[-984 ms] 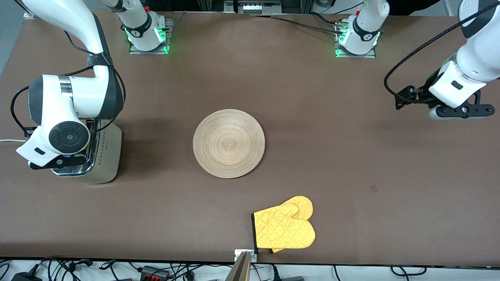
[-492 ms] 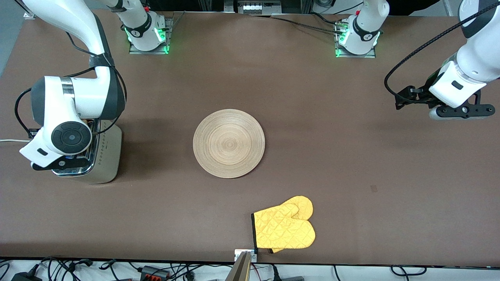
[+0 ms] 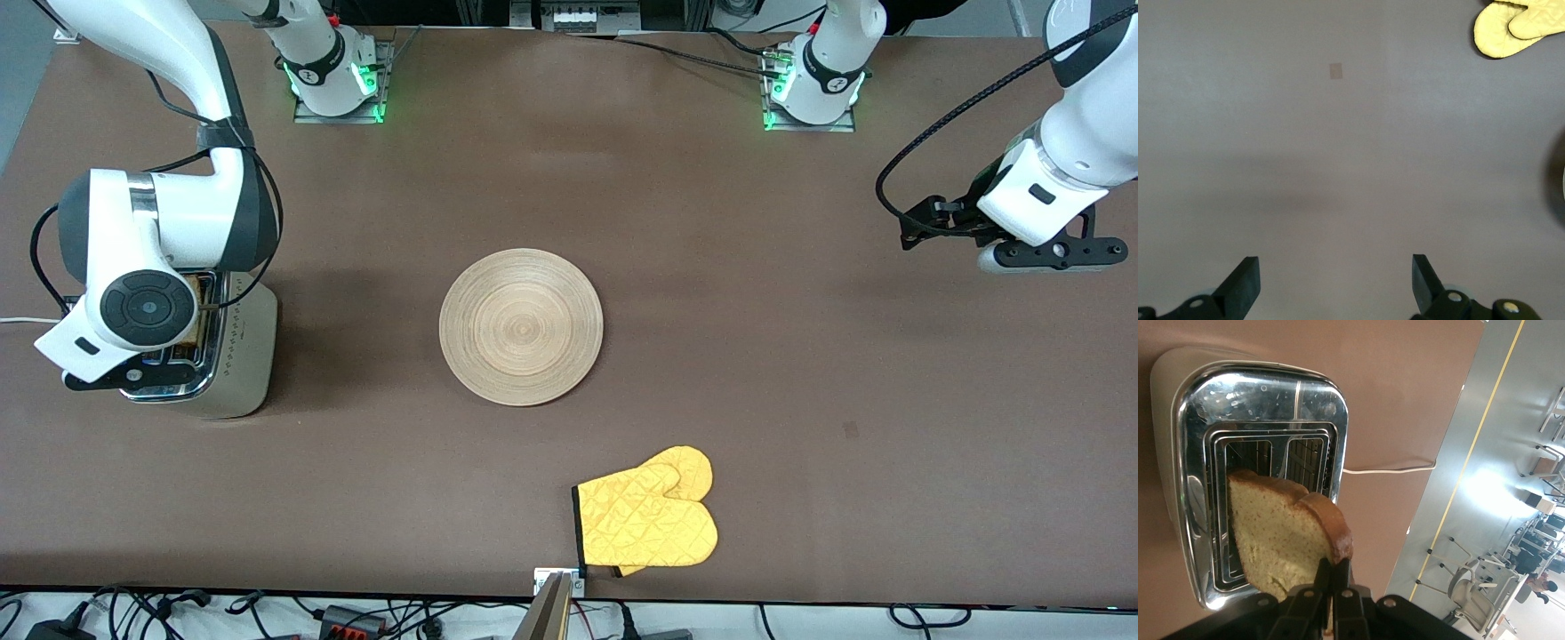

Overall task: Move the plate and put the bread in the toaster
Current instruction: 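Align the held bread above the toaster slot with the right gripper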

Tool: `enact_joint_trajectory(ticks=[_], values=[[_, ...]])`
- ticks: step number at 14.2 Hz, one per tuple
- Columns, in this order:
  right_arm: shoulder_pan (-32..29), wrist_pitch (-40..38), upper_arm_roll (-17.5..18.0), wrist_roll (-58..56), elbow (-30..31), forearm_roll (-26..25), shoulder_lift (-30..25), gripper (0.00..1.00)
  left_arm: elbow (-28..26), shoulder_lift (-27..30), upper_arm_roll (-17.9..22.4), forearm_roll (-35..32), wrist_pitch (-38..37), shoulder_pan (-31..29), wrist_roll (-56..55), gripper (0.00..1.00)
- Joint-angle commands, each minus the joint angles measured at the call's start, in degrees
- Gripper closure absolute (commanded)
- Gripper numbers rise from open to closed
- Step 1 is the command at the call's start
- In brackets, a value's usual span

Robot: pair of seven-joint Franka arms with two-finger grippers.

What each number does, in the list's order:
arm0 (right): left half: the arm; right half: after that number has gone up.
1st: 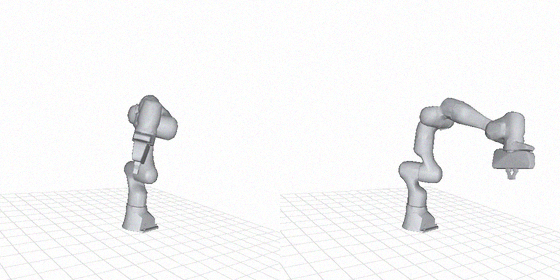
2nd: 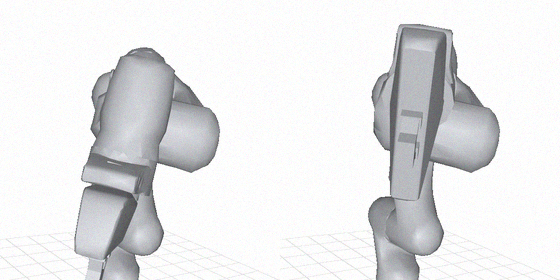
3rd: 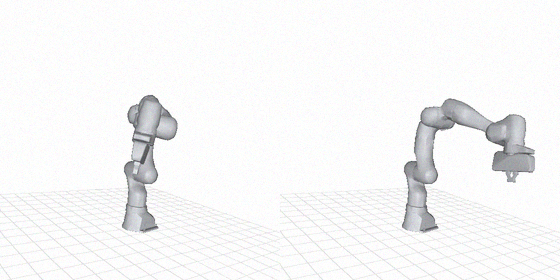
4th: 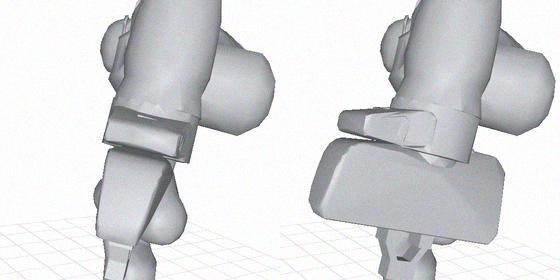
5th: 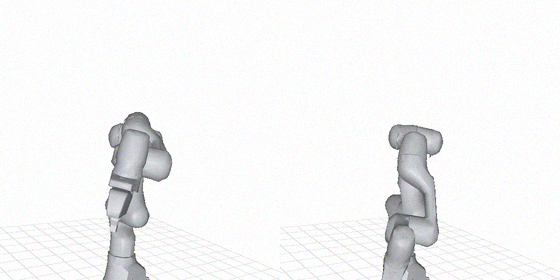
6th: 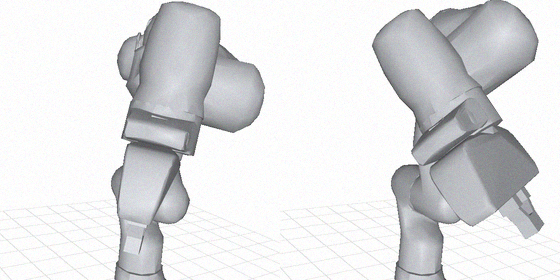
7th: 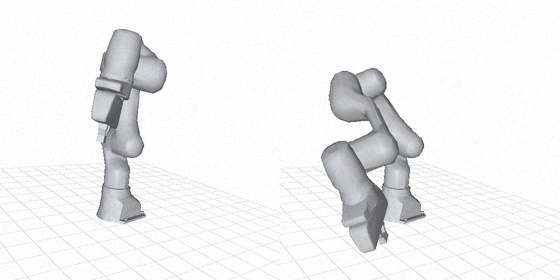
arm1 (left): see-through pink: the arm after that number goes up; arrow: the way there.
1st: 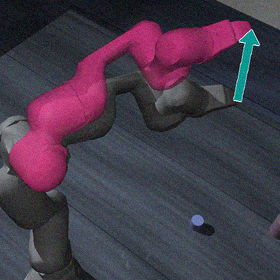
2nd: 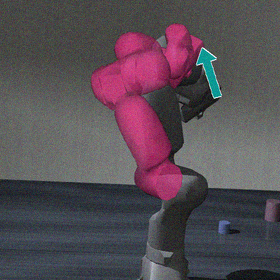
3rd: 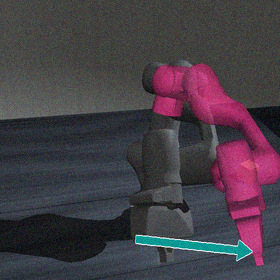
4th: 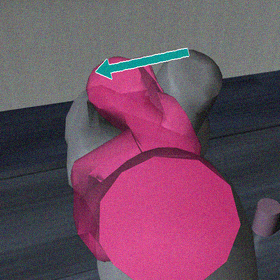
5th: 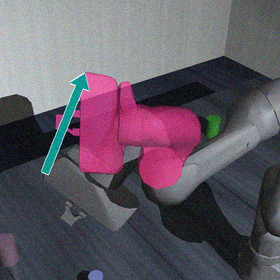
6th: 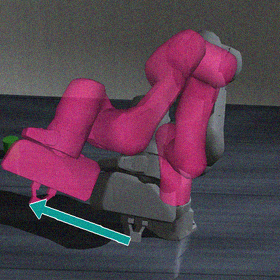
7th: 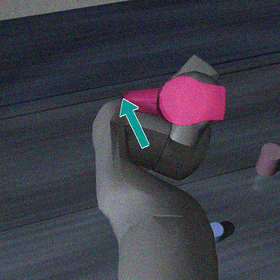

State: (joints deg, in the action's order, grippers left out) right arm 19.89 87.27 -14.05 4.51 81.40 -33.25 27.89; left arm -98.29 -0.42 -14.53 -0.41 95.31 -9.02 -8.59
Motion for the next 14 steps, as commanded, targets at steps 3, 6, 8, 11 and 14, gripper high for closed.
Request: enact_joint_trajectory(ticks=[3, 6, 8, 11, 14], values=[[-0.55, 0.62, -0.01, 1.11, -0.18, 1.26, -0.47, 1.00, 0.73, 0.16, -0.15, 0.94, -1.10, -0.39, -0.29, 0.00], [-0.81, 0.71, -0.01, 1.20, -0.80, 1.44, -0.38, 1.00, 0.73, 0.16, -0.15, 0.94, -1.10, -0.39, -0.29, 0.00], [-1.08, 1.23, -0.01, 1.20, -0.89, 2.05, -0.38, 1.00, 0.73, 0.16, -0.06, 0.94, -1.10, -0.39, -0.29, 0.00], [-1.08, 2.47, -0.01, 1.20, -0.89, 2.14, -0.47, 1.00, 0.73, 0.16, -0.06, 0.94, -1.10, -0.48, -0.29, 0.00], [-1.08, 2.47, 0.08, 1.29, -0.80, 2.40, -0.38, 1.00, 0.73, 0.16, -0.06, 0.94, -1.10, -0.39, -0.29, 0.00]])
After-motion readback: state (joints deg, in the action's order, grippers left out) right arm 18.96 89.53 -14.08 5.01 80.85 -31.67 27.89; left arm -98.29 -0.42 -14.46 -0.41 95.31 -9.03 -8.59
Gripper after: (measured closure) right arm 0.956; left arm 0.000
